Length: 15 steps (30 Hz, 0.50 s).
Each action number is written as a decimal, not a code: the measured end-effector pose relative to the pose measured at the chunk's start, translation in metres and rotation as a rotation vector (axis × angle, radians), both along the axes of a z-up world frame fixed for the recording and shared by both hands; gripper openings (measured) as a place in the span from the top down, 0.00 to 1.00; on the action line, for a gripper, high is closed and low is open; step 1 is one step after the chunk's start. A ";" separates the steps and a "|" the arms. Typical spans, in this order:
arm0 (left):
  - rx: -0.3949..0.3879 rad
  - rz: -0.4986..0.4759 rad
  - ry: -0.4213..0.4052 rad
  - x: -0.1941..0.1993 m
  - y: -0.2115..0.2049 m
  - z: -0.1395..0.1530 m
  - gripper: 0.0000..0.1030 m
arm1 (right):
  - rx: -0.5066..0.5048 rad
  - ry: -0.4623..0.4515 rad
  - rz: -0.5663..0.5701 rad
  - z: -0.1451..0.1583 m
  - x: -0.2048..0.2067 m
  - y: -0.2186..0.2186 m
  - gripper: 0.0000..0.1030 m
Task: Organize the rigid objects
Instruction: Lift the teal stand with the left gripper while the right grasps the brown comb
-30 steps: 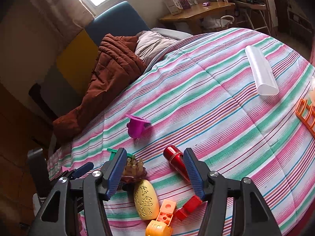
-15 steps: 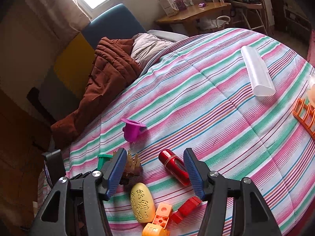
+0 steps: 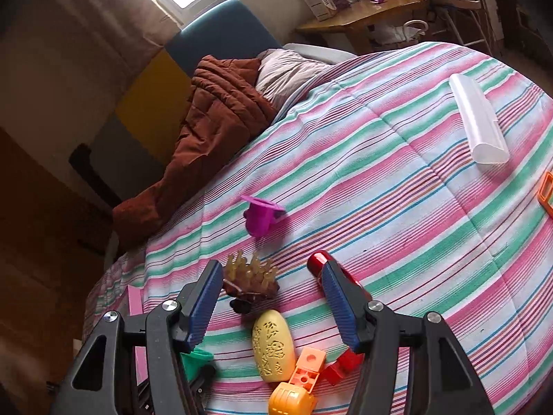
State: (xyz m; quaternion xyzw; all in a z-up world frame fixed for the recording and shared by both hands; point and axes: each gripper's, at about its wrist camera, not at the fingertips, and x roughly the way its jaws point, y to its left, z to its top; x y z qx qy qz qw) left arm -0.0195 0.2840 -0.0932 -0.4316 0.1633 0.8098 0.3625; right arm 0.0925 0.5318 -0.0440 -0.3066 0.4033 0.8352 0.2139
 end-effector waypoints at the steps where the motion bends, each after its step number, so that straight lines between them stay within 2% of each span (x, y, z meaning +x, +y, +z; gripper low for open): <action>1: 0.001 -0.010 0.016 0.004 -0.001 -0.001 0.71 | 0.002 -0.001 0.020 0.000 -0.003 -0.004 0.45; 4: 0.010 -0.028 0.050 0.011 -0.005 -0.003 0.71 | 0.010 -0.007 0.092 -0.001 -0.012 -0.014 0.56; 7: 0.029 -0.034 0.069 0.011 -0.005 -0.005 0.71 | 0.027 -0.033 0.165 -0.004 -0.023 -0.027 0.62; 10: 0.031 -0.037 0.111 0.015 -0.002 -0.008 0.71 | 0.039 -0.062 0.233 -0.010 -0.032 -0.039 0.62; 14: 0.047 -0.035 0.121 0.015 -0.003 -0.008 0.71 | 0.048 -0.094 0.275 -0.018 -0.040 -0.049 0.62; 15: 0.049 -0.035 0.123 0.015 -0.003 -0.008 0.71 | 0.067 -0.107 0.278 -0.018 -0.042 -0.051 0.59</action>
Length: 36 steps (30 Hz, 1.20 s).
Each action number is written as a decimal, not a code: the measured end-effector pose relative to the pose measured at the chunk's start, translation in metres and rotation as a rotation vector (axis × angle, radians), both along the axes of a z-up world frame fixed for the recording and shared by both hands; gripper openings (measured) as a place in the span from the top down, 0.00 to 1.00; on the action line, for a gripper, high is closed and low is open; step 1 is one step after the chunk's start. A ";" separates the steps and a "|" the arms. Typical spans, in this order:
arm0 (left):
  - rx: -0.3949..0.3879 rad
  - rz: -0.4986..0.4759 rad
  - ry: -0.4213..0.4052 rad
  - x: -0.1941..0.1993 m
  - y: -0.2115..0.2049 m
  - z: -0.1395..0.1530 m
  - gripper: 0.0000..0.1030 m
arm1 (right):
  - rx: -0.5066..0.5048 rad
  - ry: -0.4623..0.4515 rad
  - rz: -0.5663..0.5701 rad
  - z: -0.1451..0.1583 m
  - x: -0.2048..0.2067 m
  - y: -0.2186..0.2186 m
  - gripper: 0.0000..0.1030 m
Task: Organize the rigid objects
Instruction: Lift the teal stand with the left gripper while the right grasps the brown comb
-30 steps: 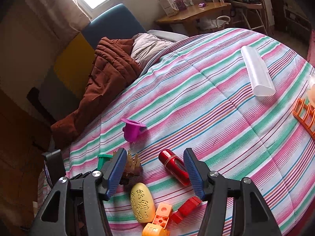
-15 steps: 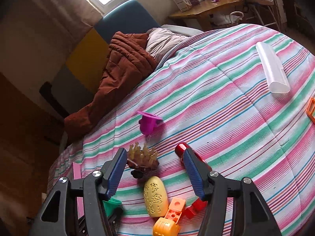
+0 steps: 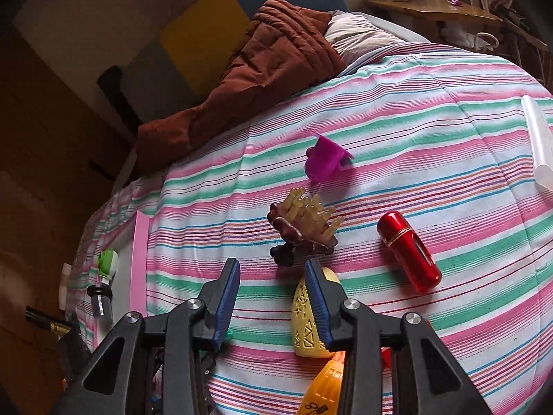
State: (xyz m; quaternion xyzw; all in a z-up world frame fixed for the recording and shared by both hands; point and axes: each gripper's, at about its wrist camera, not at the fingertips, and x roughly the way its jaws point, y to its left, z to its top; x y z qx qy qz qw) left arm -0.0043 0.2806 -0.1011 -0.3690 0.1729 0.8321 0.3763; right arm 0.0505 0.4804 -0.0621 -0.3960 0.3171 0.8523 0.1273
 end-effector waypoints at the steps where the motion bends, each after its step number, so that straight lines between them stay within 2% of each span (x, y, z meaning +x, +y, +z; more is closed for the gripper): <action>1: 0.001 0.000 0.002 0.000 0.000 0.000 0.71 | 0.025 -0.011 -0.005 0.000 -0.002 -0.001 0.54; 2: 0.002 0.000 0.004 0.001 -0.001 0.000 0.71 | 0.042 -0.020 -0.012 -0.001 -0.004 -0.001 0.53; 4: 0.006 -0.001 0.003 0.001 -0.001 -0.001 0.71 | 0.058 -0.039 -0.017 -0.004 -0.009 0.000 0.45; 6: 0.011 -0.001 0.001 0.000 -0.001 -0.001 0.71 | 0.095 -0.068 -0.012 -0.006 -0.016 0.001 0.42; 11: 0.023 0.000 -0.002 0.001 -0.004 0.000 0.71 | 0.157 -0.130 0.029 -0.016 -0.034 0.003 0.40; 23: 0.020 0.002 0.014 0.005 -0.005 0.001 0.71 | 0.153 -0.165 0.088 -0.031 -0.063 0.012 0.39; 24: 0.020 0.002 0.015 0.005 -0.005 0.001 0.71 | 0.156 -0.164 0.082 -0.031 -0.064 0.013 0.44; 27: 0.018 0.002 0.021 0.007 -0.006 0.001 0.71 | 0.169 -0.177 0.078 -0.034 -0.065 0.016 0.69; 28: 0.017 0.003 0.023 0.007 -0.006 0.001 0.71 | 0.168 -0.178 0.073 -0.034 -0.064 0.017 0.74; 29: 0.017 0.003 0.024 0.007 -0.006 0.001 0.71 | 0.169 -0.176 0.070 -0.034 -0.063 0.017 0.76; 30: 0.017 0.003 0.024 0.008 -0.006 0.001 0.71 | 0.174 -0.175 0.066 -0.033 -0.062 0.018 0.83; 33: 0.016 0.003 0.025 0.007 -0.006 0.001 0.71 | 0.162 -0.165 0.074 -0.033 -0.061 0.018 0.87; 36: 0.014 0.003 0.028 0.008 -0.006 0.002 0.71 | 0.118 -0.158 0.067 -0.035 -0.059 0.022 0.84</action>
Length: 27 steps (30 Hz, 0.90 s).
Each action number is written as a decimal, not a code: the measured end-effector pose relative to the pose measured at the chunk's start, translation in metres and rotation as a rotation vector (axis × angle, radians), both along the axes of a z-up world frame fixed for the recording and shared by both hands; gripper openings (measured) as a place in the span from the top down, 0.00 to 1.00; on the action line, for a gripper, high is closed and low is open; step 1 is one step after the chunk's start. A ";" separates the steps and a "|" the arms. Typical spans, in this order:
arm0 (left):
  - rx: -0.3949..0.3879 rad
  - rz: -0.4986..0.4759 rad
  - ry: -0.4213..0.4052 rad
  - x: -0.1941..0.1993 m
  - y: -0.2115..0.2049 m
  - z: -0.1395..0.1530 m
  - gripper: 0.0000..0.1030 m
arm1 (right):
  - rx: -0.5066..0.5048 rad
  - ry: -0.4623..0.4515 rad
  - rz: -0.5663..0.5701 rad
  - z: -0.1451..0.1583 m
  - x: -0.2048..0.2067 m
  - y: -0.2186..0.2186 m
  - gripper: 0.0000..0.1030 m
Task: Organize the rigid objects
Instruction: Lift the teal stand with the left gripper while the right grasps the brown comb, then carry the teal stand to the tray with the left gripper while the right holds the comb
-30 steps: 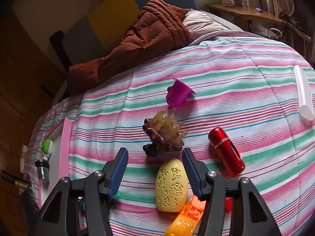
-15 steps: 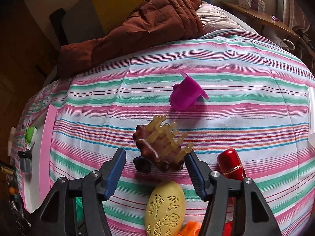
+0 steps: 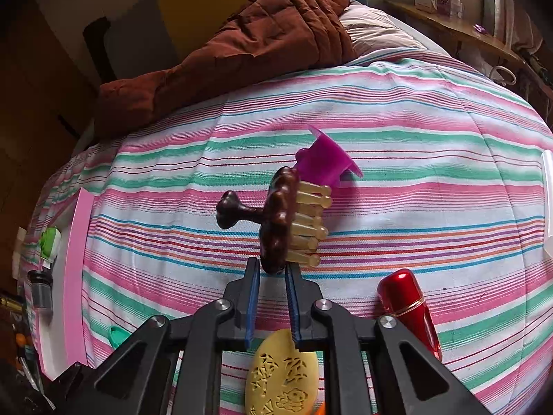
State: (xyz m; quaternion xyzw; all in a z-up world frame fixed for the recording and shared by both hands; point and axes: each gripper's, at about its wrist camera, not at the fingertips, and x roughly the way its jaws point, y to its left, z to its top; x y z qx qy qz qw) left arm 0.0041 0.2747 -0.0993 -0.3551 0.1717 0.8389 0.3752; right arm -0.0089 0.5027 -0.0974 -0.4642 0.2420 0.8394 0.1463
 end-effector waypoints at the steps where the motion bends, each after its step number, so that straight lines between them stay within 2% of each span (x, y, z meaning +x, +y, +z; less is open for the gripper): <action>1: 0.001 0.000 0.000 0.000 0.000 0.000 0.71 | -0.017 0.010 -0.003 0.000 0.000 0.001 0.81; 2: 0.000 0.001 0.000 0.000 0.000 0.000 0.71 | -0.032 0.023 -0.004 0.002 0.001 0.003 0.78; 4: -0.001 0.001 0.001 -0.001 0.000 0.001 0.71 | -0.060 0.036 -0.008 0.004 0.003 0.004 0.58; 6: -0.002 0.001 0.002 -0.001 0.000 0.001 0.71 | -0.051 0.033 -0.017 0.006 0.005 0.004 0.53; 13: 0.000 0.002 0.001 0.000 0.000 0.000 0.71 | -0.001 0.024 -0.036 0.015 0.014 0.012 0.50; 16: 0.001 0.002 0.001 0.000 -0.001 0.000 0.71 | 0.017 0.057 -0.047 0.021 0.017 0.015 0.41; 17: 0.002 0.002 0.000 0.000 -0.001 0.000 0.71 | 0.010 0.053 -0.050 0.019 0.016 0.016 0.41; 19: 0.005 0.001 -0.005 -0.001 -0.002 0.000 0.71 | 0.017 0.020 -0.040 0.012 0.010 0.015 0.41; 23: 0.014 0.000 -0.019 -0.004 -0.004 0.001 0.71 | 0.098 -0.047 0.015 0.001 -0.003 0.010 0.41; 25: 0.021 -0.001 -0.027 -0.006 -0.004 0.001 0.71 | 0.101 -0.063 0.022 -0.001 -0.011 0.015 0.41; 27: 0.023 0.000 -0.029 -0.007 -0.004 0.001 0.71 | 0.063 -0.064 0.025 -0.002 -0.019 0.024 0.41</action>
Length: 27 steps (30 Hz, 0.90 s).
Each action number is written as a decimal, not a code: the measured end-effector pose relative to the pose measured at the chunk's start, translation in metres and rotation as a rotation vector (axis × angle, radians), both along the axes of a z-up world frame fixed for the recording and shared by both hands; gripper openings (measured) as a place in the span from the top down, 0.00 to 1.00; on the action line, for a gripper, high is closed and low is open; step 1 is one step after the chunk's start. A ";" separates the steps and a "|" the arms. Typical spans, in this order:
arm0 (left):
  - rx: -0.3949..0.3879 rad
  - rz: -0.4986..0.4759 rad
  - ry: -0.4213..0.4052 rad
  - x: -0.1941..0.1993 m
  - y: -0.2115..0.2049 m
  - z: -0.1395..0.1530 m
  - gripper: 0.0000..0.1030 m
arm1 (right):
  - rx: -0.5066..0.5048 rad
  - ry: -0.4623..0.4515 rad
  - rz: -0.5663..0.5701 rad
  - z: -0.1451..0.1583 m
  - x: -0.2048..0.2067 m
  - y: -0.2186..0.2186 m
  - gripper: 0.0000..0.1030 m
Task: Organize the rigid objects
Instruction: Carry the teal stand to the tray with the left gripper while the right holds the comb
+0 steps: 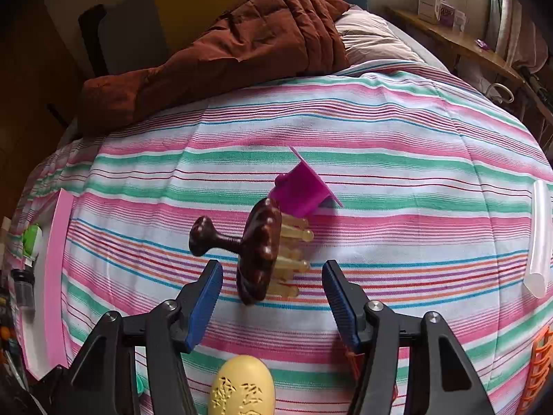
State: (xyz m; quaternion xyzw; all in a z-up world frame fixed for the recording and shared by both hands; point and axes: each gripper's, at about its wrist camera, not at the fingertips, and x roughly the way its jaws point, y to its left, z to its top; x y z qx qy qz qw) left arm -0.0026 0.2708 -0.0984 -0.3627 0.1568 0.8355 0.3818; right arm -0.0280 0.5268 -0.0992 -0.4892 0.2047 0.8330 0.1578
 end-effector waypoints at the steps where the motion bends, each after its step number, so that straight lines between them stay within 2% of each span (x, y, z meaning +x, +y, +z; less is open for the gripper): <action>1: -0.001 0.000 0.001 0.000 0.000 0.000 0.71 | -0.032 0.001 -0.001 -0.002 -0.002 0.004 0.41; 2: -0.001 0.000 0.002 0.000 0.001 0.000 0.71 | -0.057 -0.004 -0.008 -0.004 -0.005 0.008 0.41; 3: 0.000 0.000 0.001 0.000 0.001 0.000 0.71 | -0.065 -0.012 -0.020 -0.007 -0.008 0.010 0.48; 4: 0.002 0.000 0.000 -0.001 0.001 0.000 0.71 | -0.066 -0.013 -0.030 -0.010 -0.009 0.012 0.63; 5: 0.002 0.000 -0.001 -0.001 0.001 0.000 0.71 | -0.061 -0.015 -0.043 -0.011 -0.009 0.012 0.65; 10: 0.003 0.000 0.003 -0.001 0.000 0.000 0.71 | -0.006 -0.024 -0.041 -0.001 0.001 -0.012 0.66; 15: 0.012 -0.001 -0.013 -0.003 -0.002 0.000 0.71 | -0.023 0.050 0.002 0.023 0.019 -0.054 0.66; 17: -0.004 -0.006 -0.016 -0.003 -0.002 0.003 0.71 | -0.015 0.045 0.023 0.018 0.018 -0.067 0.66; 19: -0.025 -0.011 -0.014 0.000 -0.003 0.007 0.71 | -0.052 0.031 0.028 0.005 0.015 -0.073 0.66; 21: -0.008 -0.008 -0.021 0.004 -0.008 0.015 0.71 | -0.033 0.002 0.047 -0.006 0.011 -0.081 0.66; 25: 0.000 0.007 -0.006 0.013 -0.018 0.033 0.71 | -0.017 0.039 0.071 -0.003 0.009 -0.087 0.66; 27: -0.002 0.023 -0.001 0.016 -0.025 0.042 0.71 | 0.005 0.030 0.079 -0.004 0.008 -0.089 0.66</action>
